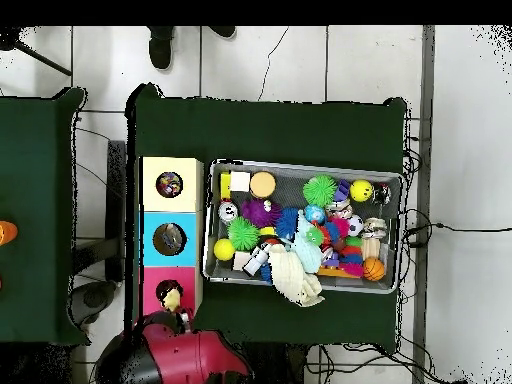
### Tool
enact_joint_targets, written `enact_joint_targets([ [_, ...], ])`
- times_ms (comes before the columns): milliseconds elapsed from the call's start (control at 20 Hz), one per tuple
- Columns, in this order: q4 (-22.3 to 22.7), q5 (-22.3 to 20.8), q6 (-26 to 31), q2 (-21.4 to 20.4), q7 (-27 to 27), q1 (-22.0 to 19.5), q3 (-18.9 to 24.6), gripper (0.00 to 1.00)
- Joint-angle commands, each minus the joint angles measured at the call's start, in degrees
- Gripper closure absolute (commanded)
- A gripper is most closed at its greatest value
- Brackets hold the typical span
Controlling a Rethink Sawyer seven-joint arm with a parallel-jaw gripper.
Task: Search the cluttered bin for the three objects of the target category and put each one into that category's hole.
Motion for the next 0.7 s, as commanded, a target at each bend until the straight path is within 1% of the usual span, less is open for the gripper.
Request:
enact_joint_targets([
  [50,-2.57,-0.56,-6.94,8.83,10.9,0.12,-1.57,1.0],
  [300,-3.37,0.1,-8.43,10.29,10.22,0.78,-1.78,1.0],
  [500,-5.17,0.68,-9.73,12.39,10.13,1.1,-1.53,1.0],
  [700,-5.93,1.67,-9.49,12.62,10.74,1.94,-1.27,1.0],
])
